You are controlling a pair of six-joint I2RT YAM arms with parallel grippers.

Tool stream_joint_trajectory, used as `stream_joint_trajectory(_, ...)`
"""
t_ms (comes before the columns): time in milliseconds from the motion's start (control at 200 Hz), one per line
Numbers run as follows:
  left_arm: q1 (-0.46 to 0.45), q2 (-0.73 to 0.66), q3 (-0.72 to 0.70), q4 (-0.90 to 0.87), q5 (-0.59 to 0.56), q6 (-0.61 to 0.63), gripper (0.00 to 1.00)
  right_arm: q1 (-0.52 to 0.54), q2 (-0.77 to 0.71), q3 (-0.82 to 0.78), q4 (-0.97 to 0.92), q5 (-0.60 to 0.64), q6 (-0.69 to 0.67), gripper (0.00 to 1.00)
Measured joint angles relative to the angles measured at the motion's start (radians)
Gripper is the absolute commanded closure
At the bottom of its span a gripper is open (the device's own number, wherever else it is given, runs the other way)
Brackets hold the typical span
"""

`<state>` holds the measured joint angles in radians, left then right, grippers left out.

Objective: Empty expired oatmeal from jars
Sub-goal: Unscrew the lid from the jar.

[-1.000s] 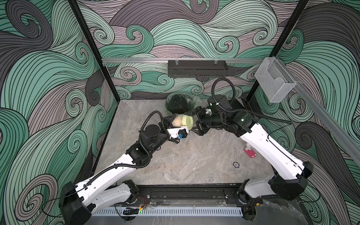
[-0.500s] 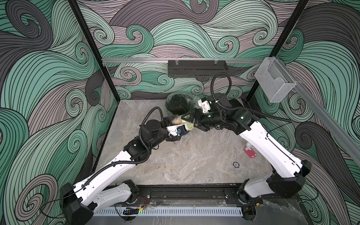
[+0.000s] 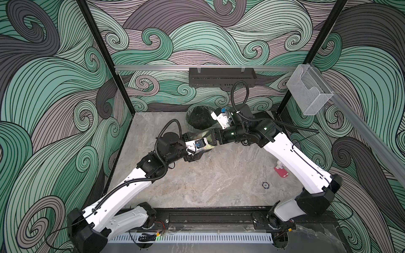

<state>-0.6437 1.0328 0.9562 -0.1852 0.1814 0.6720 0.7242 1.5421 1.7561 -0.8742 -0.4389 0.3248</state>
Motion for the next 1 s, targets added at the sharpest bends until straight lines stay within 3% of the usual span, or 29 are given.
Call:
stream_joint_trajectory(235,0.017,0.000,0.002,-0.019,0.048,-0.034,1.00,0.000,0.001,-0.001,-0.004,-0.017,-0.240,0.80)
stream_joint_trajectory(626,0.037,0.007,0.005,-0.051,0.111,-0.063,1.00,-0.005,-0.023,-0.061,0.029,-0.061,-0.624,0.78)
stream_joint_trajectory(1001,0.037,0.013,0.005,-0.072,0.158,-0.062,1.00,-0.005,-0.066,-0.129,0.048,-0.083,-1.078,0.76)
